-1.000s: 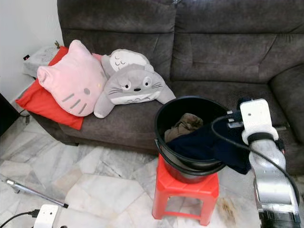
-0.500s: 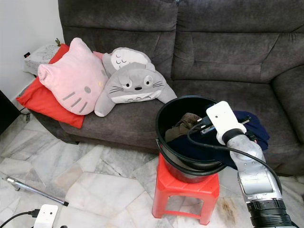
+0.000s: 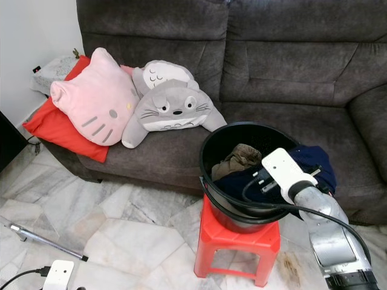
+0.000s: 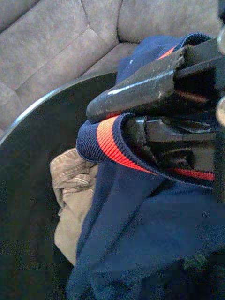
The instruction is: Hang hanger
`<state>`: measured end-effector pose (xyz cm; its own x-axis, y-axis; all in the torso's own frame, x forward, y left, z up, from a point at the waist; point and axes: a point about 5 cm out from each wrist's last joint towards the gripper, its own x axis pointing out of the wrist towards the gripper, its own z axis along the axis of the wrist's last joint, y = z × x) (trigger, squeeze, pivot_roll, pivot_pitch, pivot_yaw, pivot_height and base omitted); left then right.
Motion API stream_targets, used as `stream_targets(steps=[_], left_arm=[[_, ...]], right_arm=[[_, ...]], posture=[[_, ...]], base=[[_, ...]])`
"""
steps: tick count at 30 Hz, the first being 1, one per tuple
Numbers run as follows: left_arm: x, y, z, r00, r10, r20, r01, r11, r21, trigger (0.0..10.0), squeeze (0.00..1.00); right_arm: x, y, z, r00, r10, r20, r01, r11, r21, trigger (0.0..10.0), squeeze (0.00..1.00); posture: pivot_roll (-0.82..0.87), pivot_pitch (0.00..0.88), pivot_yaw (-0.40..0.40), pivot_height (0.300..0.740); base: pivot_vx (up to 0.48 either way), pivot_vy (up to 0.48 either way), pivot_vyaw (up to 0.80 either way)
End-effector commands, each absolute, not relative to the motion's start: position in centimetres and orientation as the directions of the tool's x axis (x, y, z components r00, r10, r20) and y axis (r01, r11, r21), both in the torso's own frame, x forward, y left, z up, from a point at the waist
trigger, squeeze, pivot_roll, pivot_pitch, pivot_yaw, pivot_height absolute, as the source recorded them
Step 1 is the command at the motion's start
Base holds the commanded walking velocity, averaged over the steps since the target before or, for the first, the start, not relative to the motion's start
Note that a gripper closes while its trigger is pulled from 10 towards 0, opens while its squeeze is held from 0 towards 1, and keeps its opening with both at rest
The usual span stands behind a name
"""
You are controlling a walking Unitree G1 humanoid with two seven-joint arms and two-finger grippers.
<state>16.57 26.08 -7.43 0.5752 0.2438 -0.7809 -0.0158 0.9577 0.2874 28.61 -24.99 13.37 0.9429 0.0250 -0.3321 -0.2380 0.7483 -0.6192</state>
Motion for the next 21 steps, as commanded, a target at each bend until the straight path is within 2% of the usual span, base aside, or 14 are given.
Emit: stream_targets(steps=[1,11,21], left_arm=[[16.2,26.5,-7.5,0.563,0.255,-0.786,-0.002,0.952,0.308,10.0,0.00],[16.2,26.5,-7.5,0.562,0.255,-0.787,-0.002,0.952,0.308,10.0,0.00],[16.1,26.5,-7.5,0.562,0.257,-0.786,-0.002,0.951,0.309,10.0,0.00]], right_arm=[[28.4,-24.7,13.4,0.938,0.043,-0.343,-0.263,0.731,-0.629,0.0,0.00],[28.3,-25.1,11.9,0.897,0.052,-0.439,-0.359,0.665,-0.655,0.0,0.00],[30.6,-24.8,13.3,0.919,0.074,-0.387,-0.351,0.600,-0.719,0.0,0.00]], posture=[[-0.28,0.041,0.073,0.740],[-0.28,0.036,0.073,0.740],[-0.27,0.034,0.073,0.740]], base=[[0.000,0.000,0.00],[0.000,0.000,0.00],[0.000,0.000,0.00]])
